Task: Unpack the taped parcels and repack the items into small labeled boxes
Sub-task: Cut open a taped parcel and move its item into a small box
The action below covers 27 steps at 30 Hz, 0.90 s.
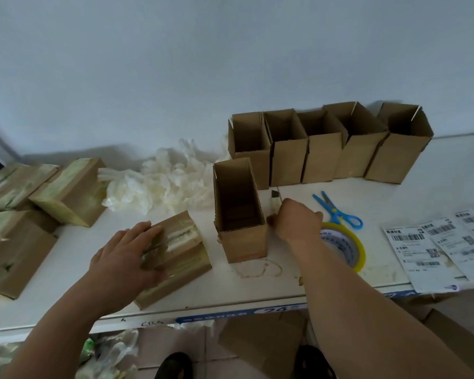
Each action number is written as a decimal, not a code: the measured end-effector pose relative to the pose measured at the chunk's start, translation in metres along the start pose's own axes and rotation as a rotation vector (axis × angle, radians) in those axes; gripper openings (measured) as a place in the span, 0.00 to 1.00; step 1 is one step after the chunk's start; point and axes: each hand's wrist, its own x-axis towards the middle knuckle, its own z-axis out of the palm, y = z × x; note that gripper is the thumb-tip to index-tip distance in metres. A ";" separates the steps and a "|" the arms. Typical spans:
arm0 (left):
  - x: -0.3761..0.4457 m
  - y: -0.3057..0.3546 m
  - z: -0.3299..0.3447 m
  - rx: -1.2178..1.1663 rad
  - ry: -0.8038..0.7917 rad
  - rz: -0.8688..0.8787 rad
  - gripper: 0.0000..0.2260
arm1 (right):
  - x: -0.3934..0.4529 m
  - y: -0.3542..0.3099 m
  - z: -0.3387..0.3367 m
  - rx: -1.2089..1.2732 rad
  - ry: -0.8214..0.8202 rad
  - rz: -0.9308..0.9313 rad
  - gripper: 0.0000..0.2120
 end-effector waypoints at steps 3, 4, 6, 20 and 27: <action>0.002 -0.002 -0.003 -0.025 -0.012 -0.001 0.41 | 0.003 0.000 -0.008 0.038 -0.014 0.008 0.07; 0.002 -0.003 -0.004 -0.032 -0.018 -0.001 0.41 | 0.005 0.000 -0.012 0.069 -0.029 0.013 0.08; 0.001 -0.004 -0.005 -0.038 -0.025 0.004 0.41 | 0.007 0.001 -0.021 0.160 -0.048 0.024 0.11; -0.013 -0.017 -0.007 0.000 0.020 -0.049 0.41 | -0.094 -0.006 -0.112 0.979 -0.313 -0.075 0.06; -0.022 -0.045 -0.012 -0.025 0.029 -0.039 0.42 | -0.164 -0.064 -0.099 1.105 -0.359 -0.226 0.06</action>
